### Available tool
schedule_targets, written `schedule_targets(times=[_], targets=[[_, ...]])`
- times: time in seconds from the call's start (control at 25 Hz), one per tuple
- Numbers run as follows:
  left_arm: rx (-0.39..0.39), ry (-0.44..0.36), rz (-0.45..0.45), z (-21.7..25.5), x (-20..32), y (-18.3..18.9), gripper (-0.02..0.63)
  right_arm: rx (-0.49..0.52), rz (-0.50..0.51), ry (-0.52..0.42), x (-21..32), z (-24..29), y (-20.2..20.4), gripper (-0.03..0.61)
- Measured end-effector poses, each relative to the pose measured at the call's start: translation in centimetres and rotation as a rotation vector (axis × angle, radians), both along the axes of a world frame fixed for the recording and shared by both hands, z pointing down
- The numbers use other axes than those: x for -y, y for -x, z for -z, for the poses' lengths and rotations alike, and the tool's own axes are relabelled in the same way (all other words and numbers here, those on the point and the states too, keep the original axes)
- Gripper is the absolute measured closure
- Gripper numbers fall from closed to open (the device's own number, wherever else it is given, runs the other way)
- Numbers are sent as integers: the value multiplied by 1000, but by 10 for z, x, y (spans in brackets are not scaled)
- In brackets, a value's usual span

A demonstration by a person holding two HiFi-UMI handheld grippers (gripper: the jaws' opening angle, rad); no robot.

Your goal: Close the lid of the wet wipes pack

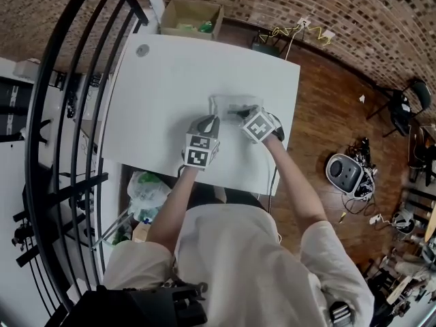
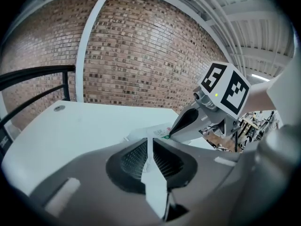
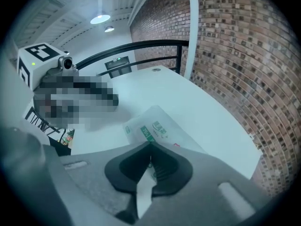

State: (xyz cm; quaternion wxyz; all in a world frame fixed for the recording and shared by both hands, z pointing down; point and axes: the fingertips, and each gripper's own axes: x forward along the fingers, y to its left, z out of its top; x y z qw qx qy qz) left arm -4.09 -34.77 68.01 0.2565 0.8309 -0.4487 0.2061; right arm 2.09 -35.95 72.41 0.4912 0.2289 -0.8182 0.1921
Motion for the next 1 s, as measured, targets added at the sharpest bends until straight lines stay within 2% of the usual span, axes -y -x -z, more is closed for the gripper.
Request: schedule_targets(times=[0.12,0.4,0.56,0.72,1.0], targets=[[-3,-16,1,10,-1,1,563,33,-55,-18,-3,11,-4,588],[-37,-109,11,54,3,5,563,273,-177,-282,15,90,-3,588],[-62,-195,15,94,4,11,563,437,-308,-476,23,150,-15,588],[-86,-288,29,138,8,18,563,543,-363,-643,16,210,-25,588],[-109,-462,38,211,4,23,563,664,-421,-820,-12,283,-35,588]])
